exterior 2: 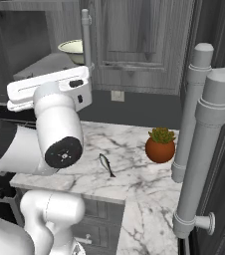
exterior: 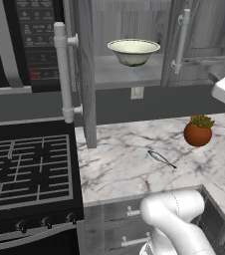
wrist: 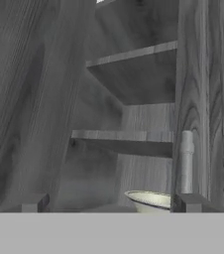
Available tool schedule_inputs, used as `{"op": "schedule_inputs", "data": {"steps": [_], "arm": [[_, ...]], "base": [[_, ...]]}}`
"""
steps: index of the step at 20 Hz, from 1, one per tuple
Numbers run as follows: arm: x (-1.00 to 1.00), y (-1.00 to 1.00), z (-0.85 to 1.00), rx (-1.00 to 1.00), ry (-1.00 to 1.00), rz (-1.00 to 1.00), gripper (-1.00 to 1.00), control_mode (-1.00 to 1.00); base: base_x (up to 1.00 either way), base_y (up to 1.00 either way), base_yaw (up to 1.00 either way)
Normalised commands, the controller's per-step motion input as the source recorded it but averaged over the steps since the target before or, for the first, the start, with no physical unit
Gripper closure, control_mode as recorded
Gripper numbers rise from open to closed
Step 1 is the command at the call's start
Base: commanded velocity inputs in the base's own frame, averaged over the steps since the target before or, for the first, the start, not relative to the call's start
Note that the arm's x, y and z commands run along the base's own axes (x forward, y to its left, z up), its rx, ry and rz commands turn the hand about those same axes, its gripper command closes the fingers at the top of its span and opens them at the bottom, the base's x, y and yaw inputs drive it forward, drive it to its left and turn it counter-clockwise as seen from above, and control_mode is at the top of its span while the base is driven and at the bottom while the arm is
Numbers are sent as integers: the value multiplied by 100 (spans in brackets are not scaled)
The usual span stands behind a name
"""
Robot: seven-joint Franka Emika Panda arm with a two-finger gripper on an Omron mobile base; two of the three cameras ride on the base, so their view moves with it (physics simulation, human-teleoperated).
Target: Retrieve the bowl from the cabinet, then place the raw meat into the bowl to avoid contamination.
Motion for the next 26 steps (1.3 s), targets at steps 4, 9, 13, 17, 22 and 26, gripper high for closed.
{"op": "schedule_inputs", "data": {"steps": [4,9,13,17,22,26], "arm": [[41,-10,9,9,0,0,-100,-100],[38,-4,2,4,0,-1,-100,-100],[3,-1,0,0,2,0,-100,-100],[11,0,0,0,1,0,-100,-100],[30,0,-1,0,4,0,-100,-100],[36,0,0,0,4,-3,-100,-100]], "base": [[0,0,0],[0,0,0],[0,0,0],[0,0,0],[0,0,0],[0,0,0]]}}
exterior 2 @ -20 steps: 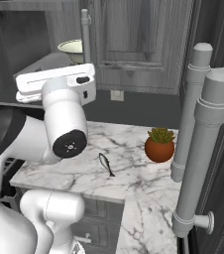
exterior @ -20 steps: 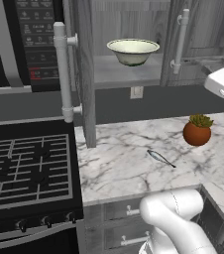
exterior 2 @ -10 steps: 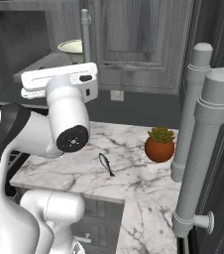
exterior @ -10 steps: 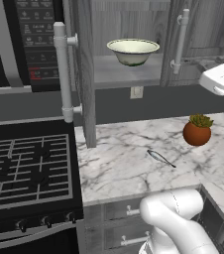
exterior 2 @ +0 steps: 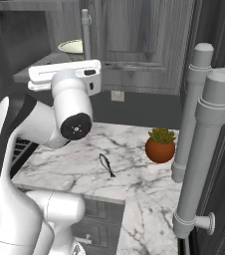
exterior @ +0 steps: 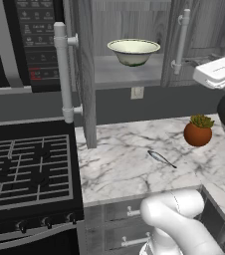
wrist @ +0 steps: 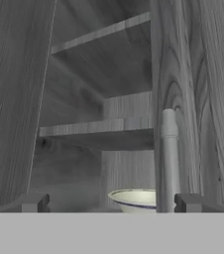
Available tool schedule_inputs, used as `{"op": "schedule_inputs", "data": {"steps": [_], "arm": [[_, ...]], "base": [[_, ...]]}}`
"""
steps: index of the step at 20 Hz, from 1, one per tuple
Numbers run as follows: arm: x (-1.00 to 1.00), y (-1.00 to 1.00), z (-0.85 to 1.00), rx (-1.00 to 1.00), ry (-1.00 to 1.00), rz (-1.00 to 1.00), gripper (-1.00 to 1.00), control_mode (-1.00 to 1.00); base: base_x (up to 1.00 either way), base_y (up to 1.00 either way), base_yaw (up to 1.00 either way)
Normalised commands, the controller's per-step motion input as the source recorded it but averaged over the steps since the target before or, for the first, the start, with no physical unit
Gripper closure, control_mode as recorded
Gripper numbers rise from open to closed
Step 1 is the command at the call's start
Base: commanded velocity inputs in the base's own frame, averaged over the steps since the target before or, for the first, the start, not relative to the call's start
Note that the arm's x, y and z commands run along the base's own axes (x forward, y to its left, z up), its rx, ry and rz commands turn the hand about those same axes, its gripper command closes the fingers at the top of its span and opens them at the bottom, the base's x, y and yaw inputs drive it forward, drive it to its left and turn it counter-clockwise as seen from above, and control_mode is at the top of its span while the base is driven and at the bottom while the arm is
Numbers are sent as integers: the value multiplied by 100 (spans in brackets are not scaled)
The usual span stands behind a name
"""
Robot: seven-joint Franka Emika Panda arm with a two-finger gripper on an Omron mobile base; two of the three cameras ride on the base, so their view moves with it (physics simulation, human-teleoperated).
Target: Retrieve the bowl from the cabinet, then place the raw meat into the bowl to avoid contamination.
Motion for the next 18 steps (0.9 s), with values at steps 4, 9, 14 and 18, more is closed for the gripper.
{"op": "schedule_inputs", "data": {"steps": [4,9,14,18], "arm": [[32,-7,0,0,4,-6,-100,-100],[25,-16,0,0,2,-10,-100,-100],[34,-4,0,0,4,-5,-100,-100],[40,0,-5,0,7,0,-100,-100]], "base": [[0,0,0],[0,0,0],[0,0,0],[0,0,0]]}}
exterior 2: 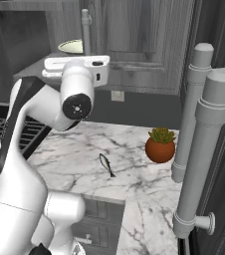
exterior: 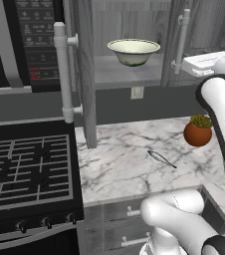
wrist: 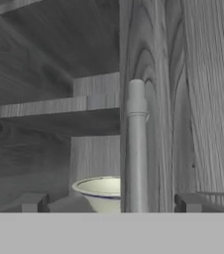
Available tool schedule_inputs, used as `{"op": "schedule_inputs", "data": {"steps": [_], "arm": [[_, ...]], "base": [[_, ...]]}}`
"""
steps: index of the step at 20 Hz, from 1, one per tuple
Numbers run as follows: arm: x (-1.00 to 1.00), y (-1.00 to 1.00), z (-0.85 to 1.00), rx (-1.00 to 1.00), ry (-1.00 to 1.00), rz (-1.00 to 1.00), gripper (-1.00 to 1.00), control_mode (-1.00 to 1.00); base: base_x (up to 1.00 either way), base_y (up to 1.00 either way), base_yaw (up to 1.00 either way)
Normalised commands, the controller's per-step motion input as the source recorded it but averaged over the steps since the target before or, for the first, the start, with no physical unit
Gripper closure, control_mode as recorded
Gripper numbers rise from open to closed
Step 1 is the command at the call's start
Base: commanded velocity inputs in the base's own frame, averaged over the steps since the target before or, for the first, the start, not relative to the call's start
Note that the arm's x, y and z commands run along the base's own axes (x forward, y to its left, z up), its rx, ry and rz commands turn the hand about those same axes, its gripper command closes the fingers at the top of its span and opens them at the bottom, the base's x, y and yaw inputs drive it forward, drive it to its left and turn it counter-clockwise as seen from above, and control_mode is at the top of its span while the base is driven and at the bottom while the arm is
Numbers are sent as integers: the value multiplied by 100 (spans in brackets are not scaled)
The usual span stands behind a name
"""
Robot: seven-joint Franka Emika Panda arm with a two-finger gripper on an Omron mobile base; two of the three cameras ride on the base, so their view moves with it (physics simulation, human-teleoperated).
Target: Retrieve the bowl from the cabinet, then place the raw meat into the bowl to avoid contamination.
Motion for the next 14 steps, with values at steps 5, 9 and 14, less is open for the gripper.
{"op": "schedule_inputs", "data": {"steps": [5,9,14], "arm": [[41,0,-6,0,8,0,-100,-100],[37,-1,-5,0,6,0,-100,-100],[41,-1,0,0,2,0,-100,-100]], "base": [[0,0,0],[0,0,0],[0,0,0]]}}
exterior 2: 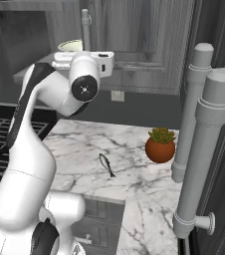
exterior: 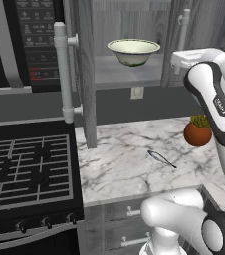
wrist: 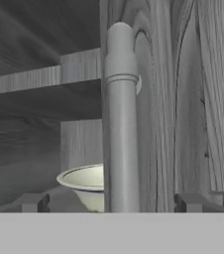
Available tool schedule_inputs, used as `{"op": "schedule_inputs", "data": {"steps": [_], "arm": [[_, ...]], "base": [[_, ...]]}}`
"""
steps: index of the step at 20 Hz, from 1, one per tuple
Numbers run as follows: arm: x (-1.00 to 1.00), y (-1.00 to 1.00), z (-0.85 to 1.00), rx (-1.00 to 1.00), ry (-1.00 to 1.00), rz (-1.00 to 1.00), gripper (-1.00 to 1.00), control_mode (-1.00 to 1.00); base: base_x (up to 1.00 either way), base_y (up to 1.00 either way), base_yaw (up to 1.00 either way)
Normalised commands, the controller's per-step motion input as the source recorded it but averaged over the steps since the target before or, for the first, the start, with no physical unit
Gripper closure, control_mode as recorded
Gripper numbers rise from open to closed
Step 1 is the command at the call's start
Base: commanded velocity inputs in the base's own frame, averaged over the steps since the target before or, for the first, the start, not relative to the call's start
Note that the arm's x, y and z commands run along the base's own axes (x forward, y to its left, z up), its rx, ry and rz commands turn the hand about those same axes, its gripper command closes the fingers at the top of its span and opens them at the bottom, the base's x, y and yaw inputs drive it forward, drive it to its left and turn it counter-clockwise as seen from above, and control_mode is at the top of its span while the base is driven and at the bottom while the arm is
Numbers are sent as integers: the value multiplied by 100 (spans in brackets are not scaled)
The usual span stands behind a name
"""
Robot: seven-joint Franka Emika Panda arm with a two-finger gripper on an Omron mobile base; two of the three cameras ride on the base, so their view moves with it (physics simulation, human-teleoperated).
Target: Retrieve the bowl from the cabinet, then place the raw meat into the bowl to avoid contamination.
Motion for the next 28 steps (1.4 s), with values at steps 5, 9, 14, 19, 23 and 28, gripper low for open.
{"op": "schedule_inputs", "data": {"steps": [5,9,14,19,23,28], "arm": [[44,-5,-1,0,0,-1,-100,-100],[40,-12,-6,0,0,-3,-100,-100],[37,-11,-20,0,0,-2,-100,-100],[43,0,-30,0,0,-1,-100,-100],[43,0,-32,0,0,-2,-100,-100],[54,14,-33,-4,0,-4,100,-100]], "base": [[0,0,0],[0,0,0],[0,0,0],[0,0,0],[0,0,0],[0,0,0]]}}
